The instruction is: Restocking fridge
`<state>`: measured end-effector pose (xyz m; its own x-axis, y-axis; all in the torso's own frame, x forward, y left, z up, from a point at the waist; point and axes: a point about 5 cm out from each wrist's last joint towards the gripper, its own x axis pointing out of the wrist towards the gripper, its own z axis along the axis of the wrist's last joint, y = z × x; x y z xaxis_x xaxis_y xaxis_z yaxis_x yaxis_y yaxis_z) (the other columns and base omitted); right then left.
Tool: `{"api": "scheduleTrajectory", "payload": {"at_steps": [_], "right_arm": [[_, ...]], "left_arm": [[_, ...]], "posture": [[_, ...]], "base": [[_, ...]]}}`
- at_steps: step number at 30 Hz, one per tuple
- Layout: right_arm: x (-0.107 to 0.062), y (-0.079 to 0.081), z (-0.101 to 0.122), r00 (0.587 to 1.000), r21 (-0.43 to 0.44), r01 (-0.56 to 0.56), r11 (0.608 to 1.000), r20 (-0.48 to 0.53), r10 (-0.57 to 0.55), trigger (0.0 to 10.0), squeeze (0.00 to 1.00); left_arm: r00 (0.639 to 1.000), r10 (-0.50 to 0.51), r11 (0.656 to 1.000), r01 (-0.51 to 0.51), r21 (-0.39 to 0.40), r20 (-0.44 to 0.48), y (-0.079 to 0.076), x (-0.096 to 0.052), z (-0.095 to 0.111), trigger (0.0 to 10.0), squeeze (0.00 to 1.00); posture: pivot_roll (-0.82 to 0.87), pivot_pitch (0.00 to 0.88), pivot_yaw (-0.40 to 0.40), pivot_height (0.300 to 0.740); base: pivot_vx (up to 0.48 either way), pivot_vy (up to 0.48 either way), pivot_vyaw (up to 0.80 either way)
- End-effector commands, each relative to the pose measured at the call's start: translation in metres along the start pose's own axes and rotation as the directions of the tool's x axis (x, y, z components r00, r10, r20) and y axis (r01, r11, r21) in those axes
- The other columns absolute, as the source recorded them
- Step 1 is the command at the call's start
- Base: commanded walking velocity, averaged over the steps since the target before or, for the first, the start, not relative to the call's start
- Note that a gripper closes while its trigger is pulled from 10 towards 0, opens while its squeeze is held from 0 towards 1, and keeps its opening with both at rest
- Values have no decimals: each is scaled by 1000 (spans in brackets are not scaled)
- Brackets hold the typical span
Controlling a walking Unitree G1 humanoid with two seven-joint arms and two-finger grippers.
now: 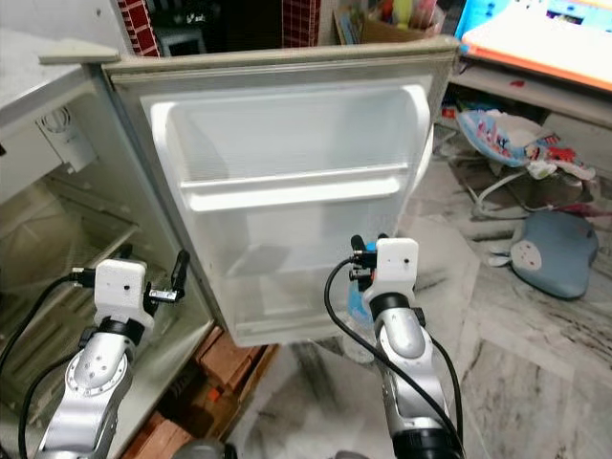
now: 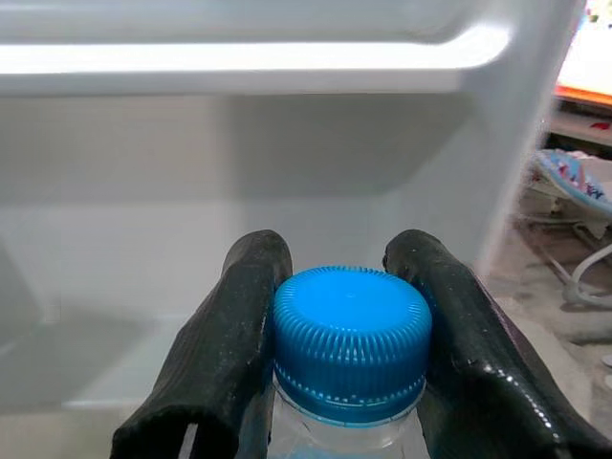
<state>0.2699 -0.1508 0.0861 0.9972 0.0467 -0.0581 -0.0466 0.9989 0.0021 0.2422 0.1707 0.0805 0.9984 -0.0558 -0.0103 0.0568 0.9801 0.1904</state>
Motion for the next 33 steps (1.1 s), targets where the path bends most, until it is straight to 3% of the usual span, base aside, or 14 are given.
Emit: {"api": "scheduleTrajectory", "payload": {"at_steps": [1,9,16,23,33], "right_arm": [[1,1,6,1000,-6,-10,1000,30,10,10000,0],[-6,-1,3,1000,-14,-12,1000,20,13,10000,0],[-26,-12,-3,1000,-56,-14,998,7,14,10000,0],[-24,-7,4,998,-47,-49,998,45,51,10000,0],[-28,1,3,996,-39,-78,996,41,79,10000,0]], "left_arm": [[1000,3,1000,-3,1,-2,1,0,0,10000,0],[1000,9,1000,-9,3,-15,2,-6,-3,10000,0],[997,35,999,-34,12,-63,8,-30,-14,10000,0],[997,46,999,-46,14,-63,10,-33,-14,10000,0],[997,46,999,-45,14,-68,9,-35,-14,10000,0]], "posture": [[117,33,-5,740],[115,37,-10,740],[114,39,-10,740],[112,36,-4,740],[111,28,-4,681]], "base": [[0,0,0],[0,0,0],[0,0,0],[0,0,0],[0,0,0]]}}
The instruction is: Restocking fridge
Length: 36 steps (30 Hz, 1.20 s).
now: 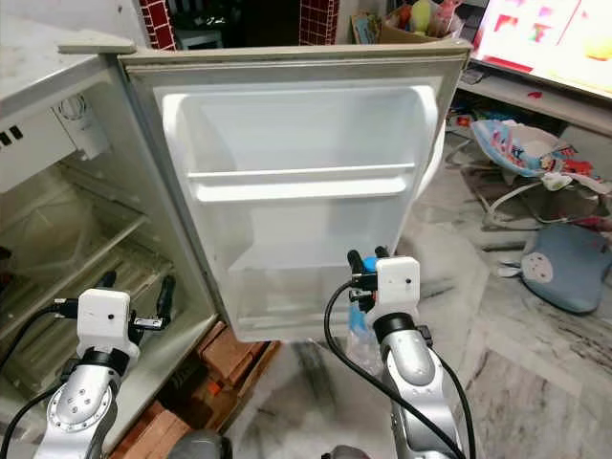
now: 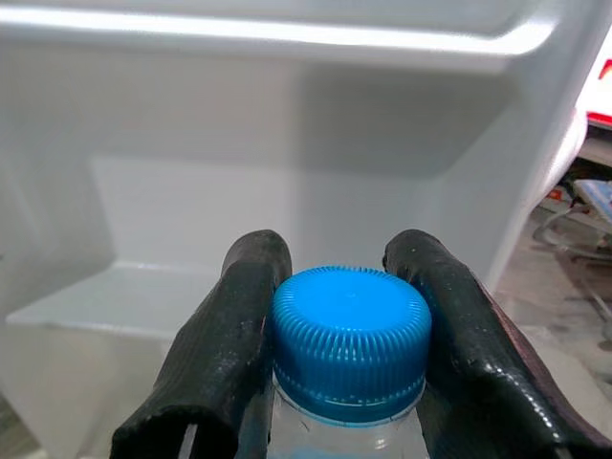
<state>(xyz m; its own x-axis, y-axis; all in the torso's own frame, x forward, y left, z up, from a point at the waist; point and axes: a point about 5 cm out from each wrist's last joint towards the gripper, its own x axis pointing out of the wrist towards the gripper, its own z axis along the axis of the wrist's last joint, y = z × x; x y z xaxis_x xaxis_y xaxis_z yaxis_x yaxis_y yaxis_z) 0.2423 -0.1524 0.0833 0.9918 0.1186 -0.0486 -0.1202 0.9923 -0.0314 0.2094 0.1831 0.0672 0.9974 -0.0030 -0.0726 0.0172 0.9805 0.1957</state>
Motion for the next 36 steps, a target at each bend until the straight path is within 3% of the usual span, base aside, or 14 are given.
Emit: {"api": "scheduleTrajectory", "payload": {"at_steps": [1,9,30,36], "right_arm": [[-1,1,7,999,-1,-7,1000,31,7,10000,0],[1,0,7,999,-6,-5,1000,36,6,10000,0],[9,1,10,999,-9,-5,1000,49,6,10000,0],[11,2,12,998,-13,-11,1000,57,12,10000,0]], "left_arm": [[1000,4,1000,-4,8,3,1,-1,1,10000,0],[1000,-2,1000,2,10,5,0,1,1,10000,0],[999,-17,1000,16,20,29,2,7,6,10000,0],[999,-25,999,24,22,37,1,8,7,10000,0]], "posture": [[111,28,-4,671],[108,28,-1,611],[109,30,2,611],[109,31,2,611]], "base": [[0,0,0],[0,0,0],[0,0,0],[325,0,0]]}}
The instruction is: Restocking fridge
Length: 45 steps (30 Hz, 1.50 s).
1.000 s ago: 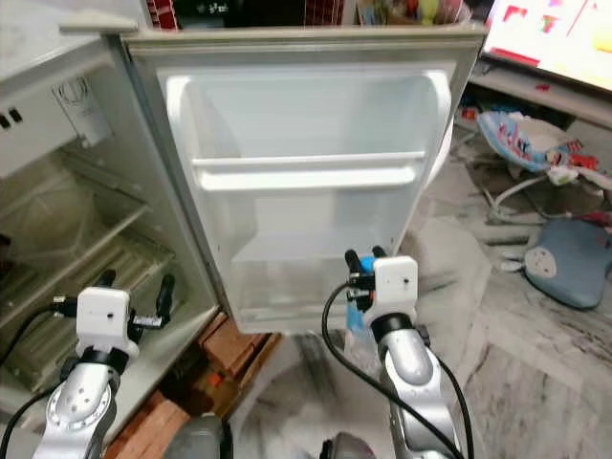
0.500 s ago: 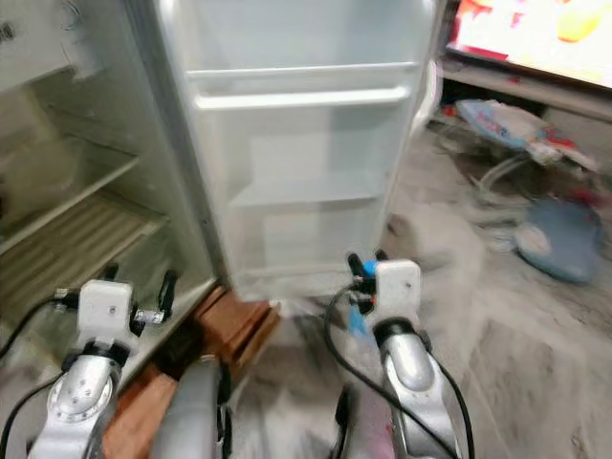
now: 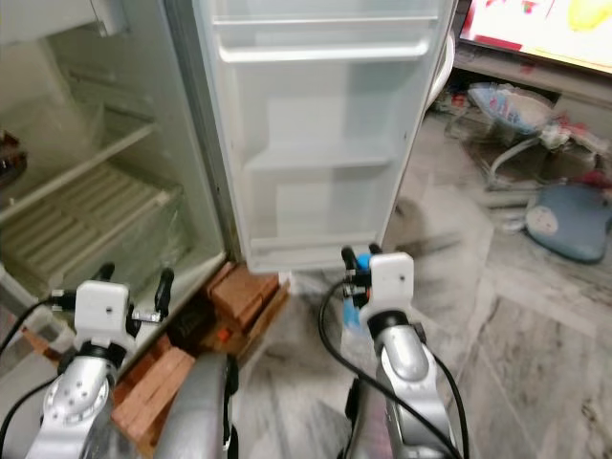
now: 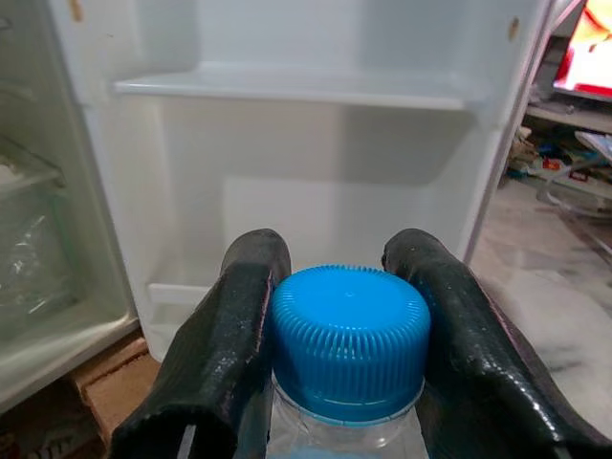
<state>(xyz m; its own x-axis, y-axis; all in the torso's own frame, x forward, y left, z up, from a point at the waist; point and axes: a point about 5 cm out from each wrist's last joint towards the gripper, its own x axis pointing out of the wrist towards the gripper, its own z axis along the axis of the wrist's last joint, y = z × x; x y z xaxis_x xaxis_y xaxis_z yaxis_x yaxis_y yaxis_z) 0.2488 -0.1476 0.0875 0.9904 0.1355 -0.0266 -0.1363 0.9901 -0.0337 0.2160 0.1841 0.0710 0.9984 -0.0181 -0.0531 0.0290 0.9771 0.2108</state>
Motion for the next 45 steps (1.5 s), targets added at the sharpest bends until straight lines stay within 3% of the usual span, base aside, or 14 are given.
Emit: {"api": "scheduleTrajectory", "payload": {"at_steps": [1,24,34,45], "right_arm": [[5,-2,7,999,-11,5,1000,35,-4,10000,0],[8,-1,9,999,-25,-16,1000,46,17,10000,0],[8,1,9,998,-27,-31,999,46,32,10000,0],[19,28,16,974,-34,-218,975,62,220,10000,0]], "left_arm": [[1000,-13,1000,13,5,14,-1,2,3,10000,0],[1000,-17,1000,17,-2,7,-3,3,2,10000,0],[1000,-4,1000,4,0,-3,-3,4,1,10000,0],[1000,4,1000,-4,6,-15,3,-8,2,10000,0]], "posture": [[109,31,2,611],[107,36,2,611],[108,42,0,611],[133,113,1,611]], "base": [[364,0,0],[379,0,0],[26,0,0],[0,90,0]]}}
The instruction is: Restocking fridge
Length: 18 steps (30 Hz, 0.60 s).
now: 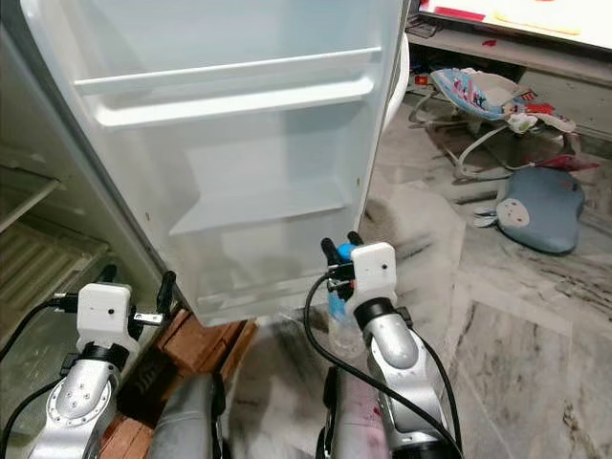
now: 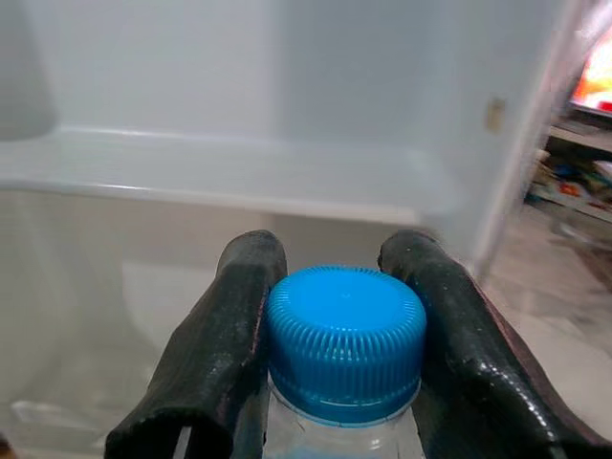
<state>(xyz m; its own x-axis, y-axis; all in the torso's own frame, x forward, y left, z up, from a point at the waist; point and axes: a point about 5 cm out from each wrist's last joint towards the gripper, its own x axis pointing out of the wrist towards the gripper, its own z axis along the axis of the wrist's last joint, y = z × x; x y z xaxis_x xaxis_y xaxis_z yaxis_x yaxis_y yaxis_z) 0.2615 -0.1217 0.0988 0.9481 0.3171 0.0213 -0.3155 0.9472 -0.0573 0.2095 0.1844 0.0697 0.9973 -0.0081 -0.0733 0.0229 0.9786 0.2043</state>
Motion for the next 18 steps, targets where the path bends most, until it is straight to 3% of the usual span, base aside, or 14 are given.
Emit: {"api": "scheduleTrajectory", "payload": {"at_steps": [1,7,14,18], "right_arm": [[5,5,5,999,-4,-44,999,16,44,10000,0],[15,20,11,986,14,-162,987,42,161,10000,0],[37,34,20,945,-158,-296,942,95,313,10000,0],[49,31,17,946,-183,-296,938,81,314,10000,0]], "left_arm": [[1000,-2,1000,2,14,9,3,-4,5,10000,0],[1000,5,999,-4,33,-12,9,-11,6,10000,0],[999,21,998,-19,58,-33,20,-24,13,10000,0],[999,30,998,-28,61,-38,24,-26,16,10000,0]], "posture": [[139,128,2,611],[155,182,2,611],[203,303,-7,611],[215,335,-12,602]], "base": [[0,0,0],[0,0,0],[0,0,0],[0,0,0]]}}
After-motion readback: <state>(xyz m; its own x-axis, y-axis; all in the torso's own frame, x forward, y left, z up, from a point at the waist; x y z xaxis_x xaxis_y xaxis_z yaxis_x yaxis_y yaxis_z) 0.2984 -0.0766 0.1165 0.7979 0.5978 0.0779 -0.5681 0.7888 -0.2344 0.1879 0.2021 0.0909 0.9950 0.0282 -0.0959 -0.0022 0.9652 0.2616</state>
